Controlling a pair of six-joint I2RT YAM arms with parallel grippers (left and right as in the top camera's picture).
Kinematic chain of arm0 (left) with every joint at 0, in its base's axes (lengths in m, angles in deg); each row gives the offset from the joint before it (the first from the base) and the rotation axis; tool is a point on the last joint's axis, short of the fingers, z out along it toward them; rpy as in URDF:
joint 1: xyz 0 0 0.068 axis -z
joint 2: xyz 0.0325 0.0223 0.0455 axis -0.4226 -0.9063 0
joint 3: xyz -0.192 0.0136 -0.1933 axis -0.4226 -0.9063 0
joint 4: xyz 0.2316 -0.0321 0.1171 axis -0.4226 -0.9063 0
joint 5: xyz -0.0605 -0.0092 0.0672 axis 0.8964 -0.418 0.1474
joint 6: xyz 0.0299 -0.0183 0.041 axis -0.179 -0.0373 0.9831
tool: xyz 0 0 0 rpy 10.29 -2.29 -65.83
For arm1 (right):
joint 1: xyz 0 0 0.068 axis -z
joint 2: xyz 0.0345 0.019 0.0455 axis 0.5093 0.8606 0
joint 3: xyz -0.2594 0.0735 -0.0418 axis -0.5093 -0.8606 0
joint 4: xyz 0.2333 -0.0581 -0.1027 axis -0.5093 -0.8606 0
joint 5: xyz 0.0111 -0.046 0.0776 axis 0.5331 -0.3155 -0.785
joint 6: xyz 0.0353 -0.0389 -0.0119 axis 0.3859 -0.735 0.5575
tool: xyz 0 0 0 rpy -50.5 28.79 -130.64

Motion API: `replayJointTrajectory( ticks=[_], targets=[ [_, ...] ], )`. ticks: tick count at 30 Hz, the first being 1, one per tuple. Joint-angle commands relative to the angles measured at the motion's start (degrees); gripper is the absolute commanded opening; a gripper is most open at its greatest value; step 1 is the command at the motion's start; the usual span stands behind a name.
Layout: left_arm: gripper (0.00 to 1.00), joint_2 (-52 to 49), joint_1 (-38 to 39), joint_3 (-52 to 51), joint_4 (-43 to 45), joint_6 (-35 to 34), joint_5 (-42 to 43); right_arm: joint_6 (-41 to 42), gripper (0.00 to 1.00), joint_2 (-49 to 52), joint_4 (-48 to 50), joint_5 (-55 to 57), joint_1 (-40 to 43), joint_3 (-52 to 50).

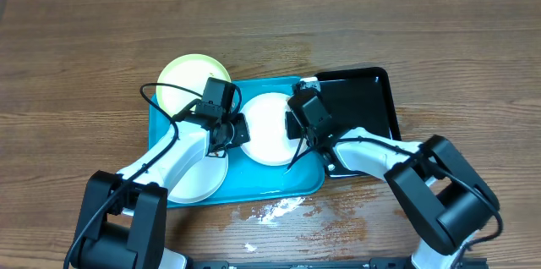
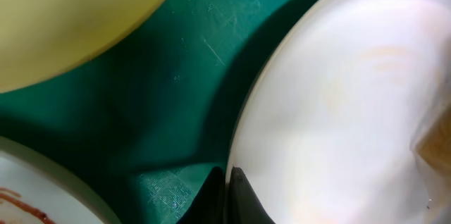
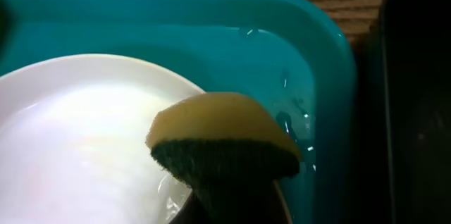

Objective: Clean dirty plates on tray and stack at the side
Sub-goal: 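Scrub the white plate with the sponge while the left gripper holds it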

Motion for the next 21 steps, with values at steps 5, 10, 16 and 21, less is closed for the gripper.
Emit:
replayJointTrajectory(
  ticks=[5,10,16,21],
  targets=[
    [0.04,-0.6,-0.2,1.1,-0.2,0.2,-0.4,-6.0,0.04,3.7,7.4,2.2,0.2,-0.4],
    [0.04,-0.6,-0.2,1.1,-0.4,0.3,-0.4,-9.8,0.04,3.7,14.6,3.3,0.5,-0.4],
    [0.04,-0.6,-0.2,1.1,-0.6,0.8,-0.4,-9.7,0.04,3.7,16.6,3.3,2.2,-0.4],
    [0.04,-0.7,-0.2,1.1,-0.6,0.8,-0.4,-9.7,0.04,2.5,19.3,-2.1,3.2,0.6]
  ],
)
